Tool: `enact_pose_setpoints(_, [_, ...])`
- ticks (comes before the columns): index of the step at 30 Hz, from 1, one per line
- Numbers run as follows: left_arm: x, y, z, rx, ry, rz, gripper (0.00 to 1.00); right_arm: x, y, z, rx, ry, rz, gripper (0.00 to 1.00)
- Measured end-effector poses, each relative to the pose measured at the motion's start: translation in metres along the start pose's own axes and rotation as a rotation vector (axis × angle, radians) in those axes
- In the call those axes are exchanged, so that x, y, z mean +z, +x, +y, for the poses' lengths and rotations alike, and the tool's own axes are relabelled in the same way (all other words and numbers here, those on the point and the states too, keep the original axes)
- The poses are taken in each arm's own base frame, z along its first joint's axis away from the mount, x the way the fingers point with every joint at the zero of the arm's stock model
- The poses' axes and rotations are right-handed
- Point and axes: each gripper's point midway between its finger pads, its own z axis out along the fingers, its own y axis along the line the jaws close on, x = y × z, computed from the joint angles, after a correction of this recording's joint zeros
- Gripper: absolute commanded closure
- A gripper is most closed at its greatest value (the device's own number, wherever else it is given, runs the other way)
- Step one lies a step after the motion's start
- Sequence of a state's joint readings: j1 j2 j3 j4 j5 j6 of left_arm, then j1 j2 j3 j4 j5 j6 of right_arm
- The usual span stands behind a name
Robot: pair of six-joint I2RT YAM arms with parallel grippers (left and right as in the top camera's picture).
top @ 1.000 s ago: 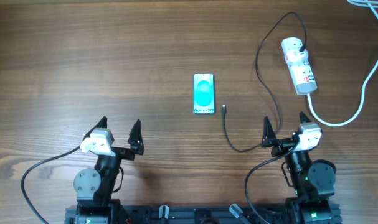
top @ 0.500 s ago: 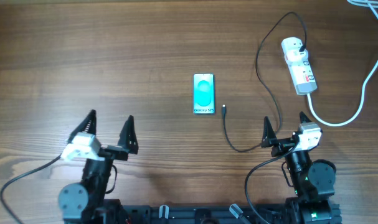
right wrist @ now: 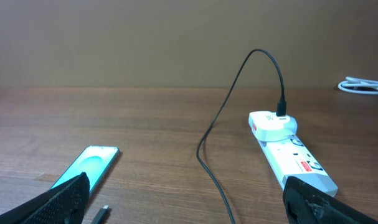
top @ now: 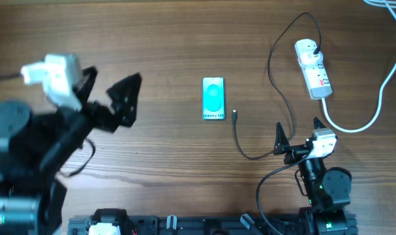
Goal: Plug charger to phone and switch on socket
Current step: 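Move the left gripper over the teal phone and lower onto it, then grasp the teal phone with the left gripper and lift it upright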
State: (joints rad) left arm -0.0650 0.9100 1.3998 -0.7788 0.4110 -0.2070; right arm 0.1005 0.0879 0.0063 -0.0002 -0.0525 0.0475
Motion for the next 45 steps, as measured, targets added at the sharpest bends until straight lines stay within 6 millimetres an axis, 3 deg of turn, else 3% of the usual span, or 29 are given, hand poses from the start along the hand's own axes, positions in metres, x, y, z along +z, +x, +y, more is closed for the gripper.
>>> enact_pose_setpoints(2, [0.027,0.002,-0.025,0.011,0.092,0.079,0.0,0.0,0.0,0.0,0.0,0.0,0.0,0.0])
enact_pose_setpoints(5, [0.072,0.033,-0.049,0.039,0.094,0.204,0.0,0.0,0.0,0.0,0.0,0.0,0.0,0.0])
enact_pose_setpoints(10, [0.168,0.118,-0.081,0.204,-0.062,0.367,0.0,0.0,0.0,0.0,0.0,0.0,0.001,0.0])
enact_pose_setpoints(12, [0.199,0.161,-0.079,0.257,-0.116,0.458,0.0,0.0,0.0,0.0,0.0,0.0,0.0,0.0])
enact_pose_setpoints(15, [0.235,0.199,-0.068,0.281,-0.162,0.518,0.0,0.0,0.0,0.0,0.0,0.0,0.0,0.0])
enact_pose_setpoints(19, [0.269,0.214,-0.052,0.188,-0.212,0.5,0.0,0.0,0.0,0.0,0.0,0.0,0.0,0.0])
enact_pose_setpoints(20, [0.276,0.219,-0.04,0.146,-0.246,0.505,0.0,0.0,0.0,0.0,0.0,0.0,0.0,0.0])
enact_pose_setpoints(23, [0.29,0.253,-0.002,0.106,-0.343,0.591,0.0,0.0,0.0,0.0,0.0,0.0,0.0,0.0])
enact_pose_setpoints(26, [0.299,0.288,0.019,0.087,-0.376,0.68,0.0,0.0,0.0,0.0,0.0,0.0,0.0,0.0])
enact_pose_setpoints(36, [0.309,0.361,0.048,0.03,-0.451,0.824,0.0,0.0,0.0,0.0,0.0,0.0,0.0,0.0])
enact_pose_setpoints(38, [0.313,0.36,0.046,0.022,-0.444,0.815,0.04,0.0,0.0,0.0,0.0,0.0,0.0,0.01])
enact_pose_setpoints(39, [0.314,0.36,0.046,0.018,-0.445,0.812,0.18,0.0,0.0,0.0,0.0,0.0,0.0,0.0])
enact_pose_setpoints(40, [0.315,0.361,0.046,0.011,-0.447,0.811,0.25,0.0,0.0,0.0,0.0,0.0,0.0,0.0])
enact_pose_setpoints(41, [0.316,0.361,0.045,0.004,-0.443,0.813,0.26,0.0,0.0,0.0,0.0,0.0,0.0,0.0])
enact_pose_setpoints(45, [0.31,0.365,0.039,-0.032,-0.419,0.869,0.13,0.0,0.0,0.0,0.0,0.0,0.0,0.0])
